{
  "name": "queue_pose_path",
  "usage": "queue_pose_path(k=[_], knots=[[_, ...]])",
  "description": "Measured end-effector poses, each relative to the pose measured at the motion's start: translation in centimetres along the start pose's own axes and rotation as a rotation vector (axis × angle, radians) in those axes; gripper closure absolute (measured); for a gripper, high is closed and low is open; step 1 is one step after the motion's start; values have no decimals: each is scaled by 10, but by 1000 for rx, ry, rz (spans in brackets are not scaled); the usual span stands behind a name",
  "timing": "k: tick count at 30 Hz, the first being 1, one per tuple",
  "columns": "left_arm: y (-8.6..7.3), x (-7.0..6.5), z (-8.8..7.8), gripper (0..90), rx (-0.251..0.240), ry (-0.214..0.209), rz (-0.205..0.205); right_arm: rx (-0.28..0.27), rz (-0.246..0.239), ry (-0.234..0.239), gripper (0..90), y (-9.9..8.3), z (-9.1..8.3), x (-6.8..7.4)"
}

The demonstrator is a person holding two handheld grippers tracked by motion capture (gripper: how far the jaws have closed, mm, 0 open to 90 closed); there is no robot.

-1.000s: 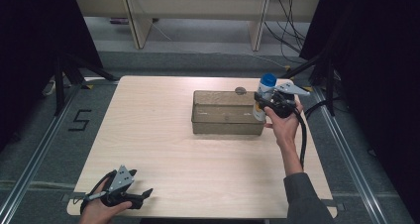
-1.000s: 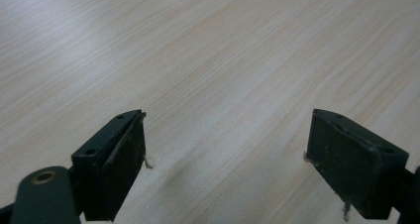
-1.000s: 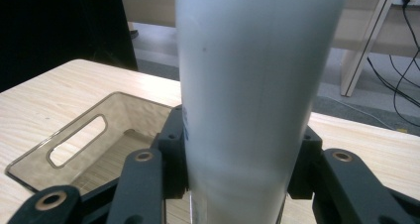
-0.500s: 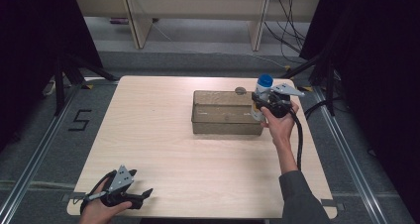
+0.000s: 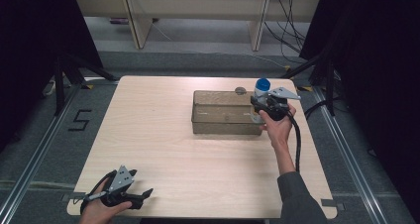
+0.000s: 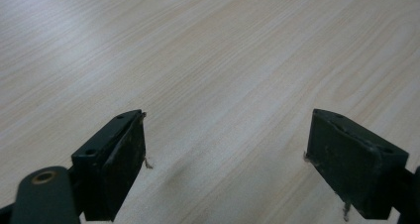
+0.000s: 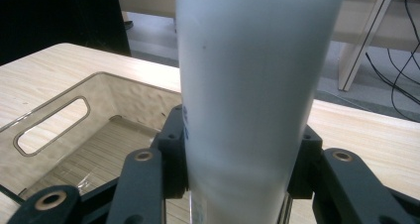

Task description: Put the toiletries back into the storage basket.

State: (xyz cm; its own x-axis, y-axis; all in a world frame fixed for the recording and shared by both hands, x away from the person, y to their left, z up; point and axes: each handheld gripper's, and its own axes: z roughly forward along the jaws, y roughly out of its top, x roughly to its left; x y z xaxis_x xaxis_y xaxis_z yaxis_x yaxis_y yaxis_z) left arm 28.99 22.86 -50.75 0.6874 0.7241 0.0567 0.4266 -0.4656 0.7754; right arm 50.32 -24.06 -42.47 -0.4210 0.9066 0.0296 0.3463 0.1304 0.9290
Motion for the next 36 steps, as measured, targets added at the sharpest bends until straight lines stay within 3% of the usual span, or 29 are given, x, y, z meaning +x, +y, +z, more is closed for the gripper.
queue_pose_path(k=[2, 4, 5, 6, 9, 10, 17, 19, 20, 21, 24, 25, 26, 27, 30, 32, 36], knots=[[0, 0, 0, 148, 1, 1, 0, -6, -24, -4, 558, -1, 1, -1], [0, 2, -1, 148, 16, 10, 18, 4, 5, -1, 558, -3, 1, 1], [0, 1, 0, 148, 8, 5, 8, 5, -21, 1, 558, -4, 1, -1], [0, 0, 0, 148, 3, 1, -1, 9, 8, -1, 558, -6, 2, 2], [0, 0, 0, 148, 1, 1, -1, 5, -1, -5, 558, -8, 3, 1], [1, 2, -2, 148, 29, 12, 20, 11, 12, -7, 558, -10, 3, 2], [0, 2, -1, 148, 14, 11, 17, 6, -30, -9, 558, -16, 6, -1], [1, 2, -2, 148, 24, 11, 17, 13, -12, 2, 558, -18, 6, 1], [0, 0, 0, 148, -1, 0, -2, 22, 6, 4, 558, -19, 6, 2], [0, 0, 0, 148, 1, 1, 0, 20, -15, 0, 557, -20, 6, 1], [0, 0, 0, 148, 1, 2, 0, 21, -16, -3, 557, -23, 6, 1], [0, 0, 0, 148, 0, 1, 0, 18, 3, -14, 557, -25, 6, 3], [0, 0, 0, 148, 0, 1, 0, 34, -26, -11, 557, -25, 6, 0], [0, 0, 0, 148, 0, 2, 0, 30, -2, -16, 557, -26, 6, 2], [0, 2, -1, 148, 16, 11, 18, 25, -12, -10, 556, -27, 6, -1], [0, 0, 0, 148, 0, 1, -1, 29, -27, -8, 556, -27, 6, -2], [0, 0, 0, 148, 1, 3, 2, 30, -21, -7, 556, -30, 6, -3]])
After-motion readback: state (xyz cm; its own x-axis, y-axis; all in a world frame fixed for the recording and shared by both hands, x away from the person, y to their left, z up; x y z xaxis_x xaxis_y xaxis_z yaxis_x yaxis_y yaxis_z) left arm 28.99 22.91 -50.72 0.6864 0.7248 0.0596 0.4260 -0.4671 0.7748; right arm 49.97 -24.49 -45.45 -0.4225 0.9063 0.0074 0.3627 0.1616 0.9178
